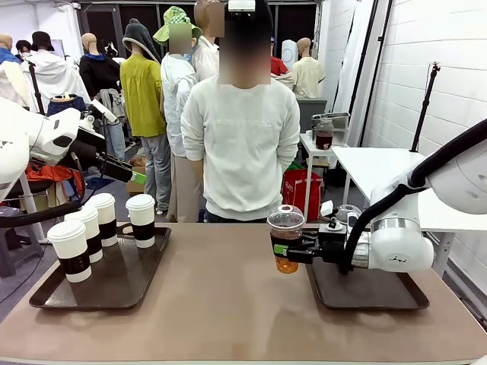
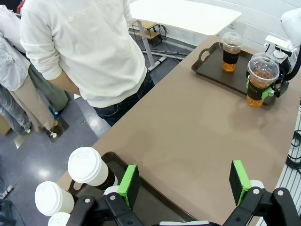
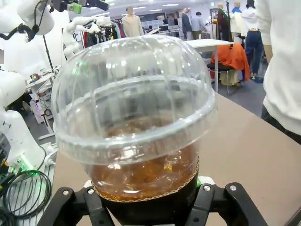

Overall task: Distribute the coffee onto the tray.
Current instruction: Pick up another iced Americano from the middle of the table and place it on the right Handle tray.

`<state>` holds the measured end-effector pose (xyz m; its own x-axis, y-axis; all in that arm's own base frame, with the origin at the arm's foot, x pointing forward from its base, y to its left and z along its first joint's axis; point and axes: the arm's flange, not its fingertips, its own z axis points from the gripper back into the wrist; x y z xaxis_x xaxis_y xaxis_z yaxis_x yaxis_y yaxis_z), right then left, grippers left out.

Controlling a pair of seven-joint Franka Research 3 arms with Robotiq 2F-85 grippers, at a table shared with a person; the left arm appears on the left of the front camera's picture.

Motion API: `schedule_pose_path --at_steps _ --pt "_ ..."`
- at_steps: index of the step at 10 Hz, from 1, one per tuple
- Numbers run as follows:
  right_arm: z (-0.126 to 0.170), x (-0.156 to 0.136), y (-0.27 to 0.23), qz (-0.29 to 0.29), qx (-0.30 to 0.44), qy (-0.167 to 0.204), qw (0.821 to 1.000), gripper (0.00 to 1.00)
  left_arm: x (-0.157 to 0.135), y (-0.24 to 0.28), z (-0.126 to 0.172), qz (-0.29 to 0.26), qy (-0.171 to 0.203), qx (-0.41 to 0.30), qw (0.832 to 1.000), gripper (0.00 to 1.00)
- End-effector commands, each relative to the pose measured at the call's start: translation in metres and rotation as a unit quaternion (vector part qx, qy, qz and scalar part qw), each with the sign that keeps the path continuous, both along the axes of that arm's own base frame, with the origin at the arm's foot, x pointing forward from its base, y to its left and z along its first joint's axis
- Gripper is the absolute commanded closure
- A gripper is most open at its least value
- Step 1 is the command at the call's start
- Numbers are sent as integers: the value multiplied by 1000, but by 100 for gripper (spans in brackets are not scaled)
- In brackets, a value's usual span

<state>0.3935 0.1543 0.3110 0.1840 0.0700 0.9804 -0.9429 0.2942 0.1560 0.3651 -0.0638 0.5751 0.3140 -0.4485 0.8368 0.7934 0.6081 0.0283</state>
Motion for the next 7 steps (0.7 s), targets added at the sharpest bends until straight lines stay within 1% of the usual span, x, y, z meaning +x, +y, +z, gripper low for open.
schedule_pose_path --at_steps 1,2,3,5,7 --pt "3 1 3 -12 12 -1 1000 40 1 2 -2 -6 0 -6 1000 0" --pt "0 0 0 0 0 0 1000 40 1 2 -2 -6 0 -6 1000 0" --pt "4 6 -8 21 1 0 1000 40 1 2 -2 -6 0 -6 1000 0" --pt "11 4 -26 73 -11 -10 997 40 1 2 -2 -6 0 -6 1000 0" --pt "9 9 -45 100 -6 -17 995 40 1 2 -2 -6 0 -6 1000 0"
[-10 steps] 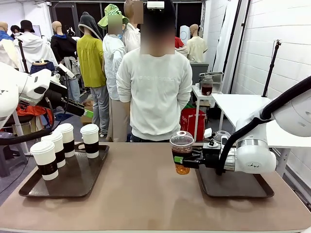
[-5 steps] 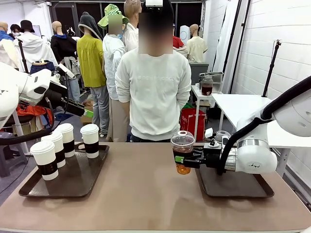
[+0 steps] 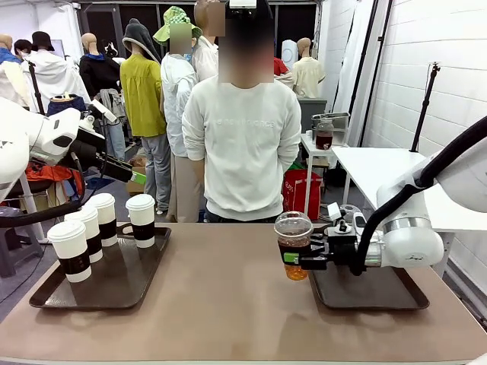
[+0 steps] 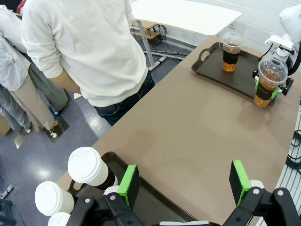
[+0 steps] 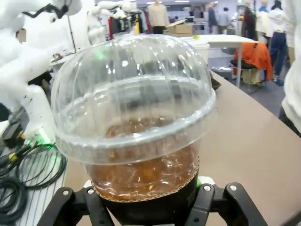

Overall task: Distribute the coffee onto the tray.
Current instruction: Pick up another iced Americano from the middle of the table and place it on the right Handle tray.

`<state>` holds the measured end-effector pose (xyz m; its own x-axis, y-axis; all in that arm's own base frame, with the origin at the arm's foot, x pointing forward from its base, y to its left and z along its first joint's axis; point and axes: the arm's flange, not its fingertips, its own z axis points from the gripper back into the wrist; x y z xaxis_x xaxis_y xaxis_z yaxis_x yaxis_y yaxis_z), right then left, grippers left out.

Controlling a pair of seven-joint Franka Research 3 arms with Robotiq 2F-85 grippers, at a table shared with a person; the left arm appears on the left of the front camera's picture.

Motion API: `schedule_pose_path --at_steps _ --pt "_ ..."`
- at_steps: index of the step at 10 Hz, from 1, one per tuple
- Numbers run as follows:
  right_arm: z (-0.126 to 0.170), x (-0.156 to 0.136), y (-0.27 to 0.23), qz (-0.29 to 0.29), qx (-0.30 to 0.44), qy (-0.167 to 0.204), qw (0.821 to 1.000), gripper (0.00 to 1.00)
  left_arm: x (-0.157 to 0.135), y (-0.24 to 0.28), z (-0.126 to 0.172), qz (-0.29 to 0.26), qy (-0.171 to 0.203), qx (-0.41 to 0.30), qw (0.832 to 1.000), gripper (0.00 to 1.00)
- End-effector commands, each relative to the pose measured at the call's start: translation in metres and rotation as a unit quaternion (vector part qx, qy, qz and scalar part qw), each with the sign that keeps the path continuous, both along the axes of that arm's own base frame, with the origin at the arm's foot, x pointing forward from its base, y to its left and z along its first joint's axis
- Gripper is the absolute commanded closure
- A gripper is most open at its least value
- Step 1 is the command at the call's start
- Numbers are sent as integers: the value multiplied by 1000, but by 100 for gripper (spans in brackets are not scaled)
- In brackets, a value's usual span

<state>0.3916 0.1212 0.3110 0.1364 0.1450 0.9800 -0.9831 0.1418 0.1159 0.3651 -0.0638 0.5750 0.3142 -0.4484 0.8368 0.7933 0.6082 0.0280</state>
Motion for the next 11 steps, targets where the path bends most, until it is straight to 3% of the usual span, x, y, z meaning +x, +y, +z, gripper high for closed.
schedule_pose_path --at_steps 1,5,11 --pt "9 16 -21 20 26 -4 999 40 1 2 -2 -6 0 -6 1000 0" --pt "10 27 -60 -9 56 -6 998 40 1 2 -2 -6 0 -6 1000 0" --pt "-18 44 -104 8 39 -9 999 40 1 2 -2 -6 0 -6 1000 0"
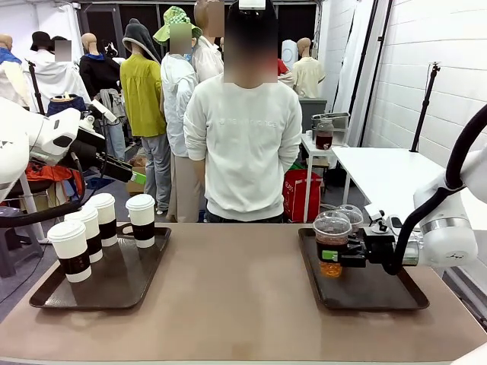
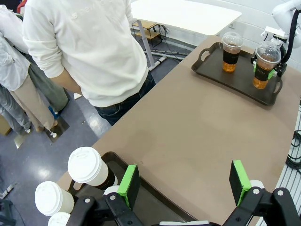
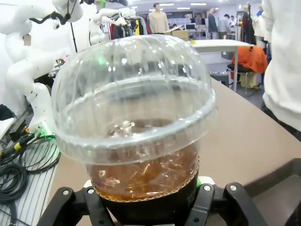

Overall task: Distribute the coffee onto the tray.
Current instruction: Pick up another iced Americano from the middle of the table and place it on the right Handle tray.

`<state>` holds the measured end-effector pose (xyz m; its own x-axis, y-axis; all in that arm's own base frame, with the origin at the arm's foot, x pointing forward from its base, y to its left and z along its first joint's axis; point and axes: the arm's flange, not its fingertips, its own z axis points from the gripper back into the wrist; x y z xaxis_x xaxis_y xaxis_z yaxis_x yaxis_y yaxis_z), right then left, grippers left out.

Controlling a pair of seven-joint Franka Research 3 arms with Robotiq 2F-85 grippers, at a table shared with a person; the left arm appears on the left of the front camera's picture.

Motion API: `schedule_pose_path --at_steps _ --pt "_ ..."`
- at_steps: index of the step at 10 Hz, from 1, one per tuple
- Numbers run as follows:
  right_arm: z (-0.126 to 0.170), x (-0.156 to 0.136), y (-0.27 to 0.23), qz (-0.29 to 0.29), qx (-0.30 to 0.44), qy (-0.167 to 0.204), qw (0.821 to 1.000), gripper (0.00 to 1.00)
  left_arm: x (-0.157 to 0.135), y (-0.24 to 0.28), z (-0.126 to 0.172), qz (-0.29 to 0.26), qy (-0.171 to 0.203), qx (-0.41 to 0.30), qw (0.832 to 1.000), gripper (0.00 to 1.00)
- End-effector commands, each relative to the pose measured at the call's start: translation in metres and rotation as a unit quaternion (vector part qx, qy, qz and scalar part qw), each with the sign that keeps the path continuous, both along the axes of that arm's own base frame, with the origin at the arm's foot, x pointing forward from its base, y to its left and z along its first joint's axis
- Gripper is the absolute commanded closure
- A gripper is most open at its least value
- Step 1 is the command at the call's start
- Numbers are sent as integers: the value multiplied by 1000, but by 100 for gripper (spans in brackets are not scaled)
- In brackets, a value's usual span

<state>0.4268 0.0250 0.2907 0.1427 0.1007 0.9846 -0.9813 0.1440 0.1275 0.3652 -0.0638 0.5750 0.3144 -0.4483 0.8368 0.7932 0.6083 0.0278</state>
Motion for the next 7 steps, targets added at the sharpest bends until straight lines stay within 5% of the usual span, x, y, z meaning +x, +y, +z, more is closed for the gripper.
schedule_pose_path --at_steps 1,7 --pt "-3 13 -13 11 17 -10 1000 40 1 2 -2 -6 0 -6 1000 0" --pt "-41 23 -20 11 40 -7 999 40 1 2 -2 -6 0 -6 1000 0"
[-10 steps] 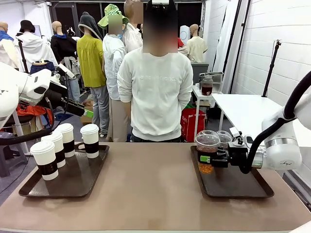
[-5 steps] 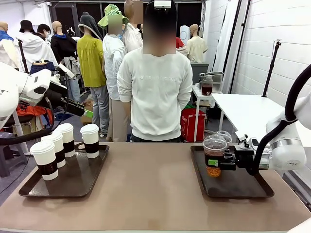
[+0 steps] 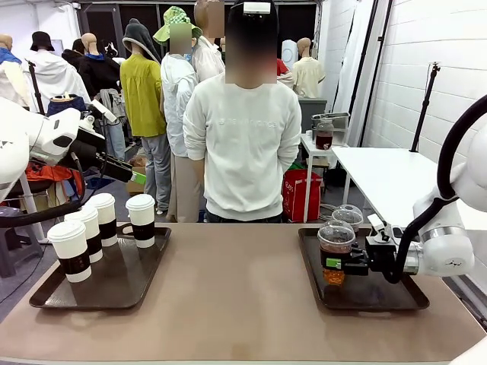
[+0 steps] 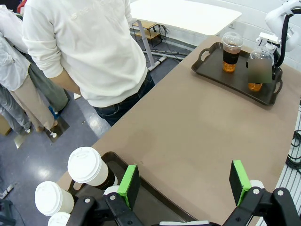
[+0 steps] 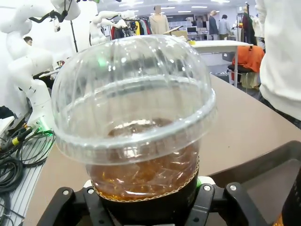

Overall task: Distribute the coffee onto the tray.
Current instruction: Pick up another iced Americano from the middle of the table and place it on the right Handle tray.

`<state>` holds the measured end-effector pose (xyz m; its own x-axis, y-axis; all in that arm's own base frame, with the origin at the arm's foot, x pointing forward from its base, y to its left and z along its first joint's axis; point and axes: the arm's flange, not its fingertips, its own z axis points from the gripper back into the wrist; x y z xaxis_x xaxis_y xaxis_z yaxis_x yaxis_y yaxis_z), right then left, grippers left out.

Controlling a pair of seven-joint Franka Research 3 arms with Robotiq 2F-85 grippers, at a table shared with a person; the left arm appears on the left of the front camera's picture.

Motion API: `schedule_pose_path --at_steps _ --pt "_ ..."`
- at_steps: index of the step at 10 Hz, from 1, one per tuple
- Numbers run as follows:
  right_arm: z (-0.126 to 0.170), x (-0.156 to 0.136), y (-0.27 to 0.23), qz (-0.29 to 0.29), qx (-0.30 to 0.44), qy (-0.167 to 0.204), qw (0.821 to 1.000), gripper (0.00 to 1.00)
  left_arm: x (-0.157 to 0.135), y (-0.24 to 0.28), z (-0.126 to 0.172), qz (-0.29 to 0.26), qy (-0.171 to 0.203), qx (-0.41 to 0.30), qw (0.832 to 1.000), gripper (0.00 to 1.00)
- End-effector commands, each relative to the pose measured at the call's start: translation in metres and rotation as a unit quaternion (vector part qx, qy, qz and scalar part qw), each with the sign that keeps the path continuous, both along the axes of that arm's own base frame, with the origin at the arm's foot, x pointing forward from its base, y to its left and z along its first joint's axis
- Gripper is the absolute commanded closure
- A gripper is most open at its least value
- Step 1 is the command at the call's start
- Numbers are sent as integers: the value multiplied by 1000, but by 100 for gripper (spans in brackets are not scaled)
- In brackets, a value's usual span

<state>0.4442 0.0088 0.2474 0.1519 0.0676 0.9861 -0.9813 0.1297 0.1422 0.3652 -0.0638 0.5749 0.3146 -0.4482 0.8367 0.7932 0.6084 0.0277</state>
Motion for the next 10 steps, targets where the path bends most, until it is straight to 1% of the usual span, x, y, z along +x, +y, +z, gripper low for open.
schedule_pose_path --at_steps 1,4,7,8,9,10 --pt "-4 6 -5 5 25 -9 1000 40 1 2 -2 -6 0 -6 1000 0" --pt "-16 8 -4 -1 13 6 1000 40 1 2 -2 -6 0 -6 1000 0" --pt "-17 8 -3 -5 8 12 1000 40 1 2 -2 -6 0 -6 1000 0" --pt "-18 7 -3 -8 6 17 1000 31 1 2 -2 -6 0 -6 1000 0" --pt "-18 6 -4 -12 4 21 1000 11 1 2 -2 -6 0 -6 1000 0" --pt "-17 5 -4 -15 2 26 1000 0 1 2 -2 -6 0 -6 1000 0"
